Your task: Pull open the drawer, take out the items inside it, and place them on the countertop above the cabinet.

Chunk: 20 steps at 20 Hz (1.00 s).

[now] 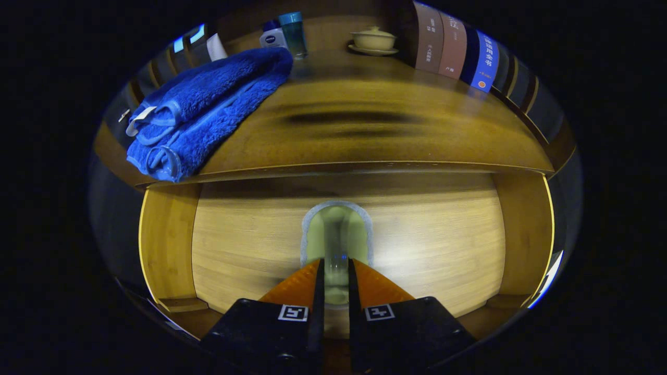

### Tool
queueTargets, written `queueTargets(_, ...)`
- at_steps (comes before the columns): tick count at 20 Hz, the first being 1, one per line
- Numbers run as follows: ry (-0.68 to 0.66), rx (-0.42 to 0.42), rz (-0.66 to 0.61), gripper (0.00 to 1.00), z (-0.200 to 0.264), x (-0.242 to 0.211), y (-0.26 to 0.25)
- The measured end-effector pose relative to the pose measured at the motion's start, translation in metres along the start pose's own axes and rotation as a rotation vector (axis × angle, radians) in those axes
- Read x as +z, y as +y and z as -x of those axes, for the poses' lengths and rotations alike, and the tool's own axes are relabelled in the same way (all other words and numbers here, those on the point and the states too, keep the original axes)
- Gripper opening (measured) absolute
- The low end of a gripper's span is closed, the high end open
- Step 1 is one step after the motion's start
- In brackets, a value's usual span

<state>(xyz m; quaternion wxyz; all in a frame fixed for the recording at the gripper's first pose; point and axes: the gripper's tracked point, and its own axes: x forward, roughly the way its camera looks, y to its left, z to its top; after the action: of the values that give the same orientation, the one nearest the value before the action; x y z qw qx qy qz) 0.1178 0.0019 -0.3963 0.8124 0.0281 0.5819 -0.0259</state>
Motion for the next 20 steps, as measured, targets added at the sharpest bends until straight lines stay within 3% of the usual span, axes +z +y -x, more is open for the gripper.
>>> queueTargets(4, -0.044, 0.022, -0.007, 0.25, 0.011, 0.003, 0.002)
queueTargets(13, -0.252, 0.051, -0.044, 0.24, 0.107, 0.010, -0.008)
queueTargets(20, -0.392, 0.089, -0.060, 0.25, 0.161, 0.072, -0.001)
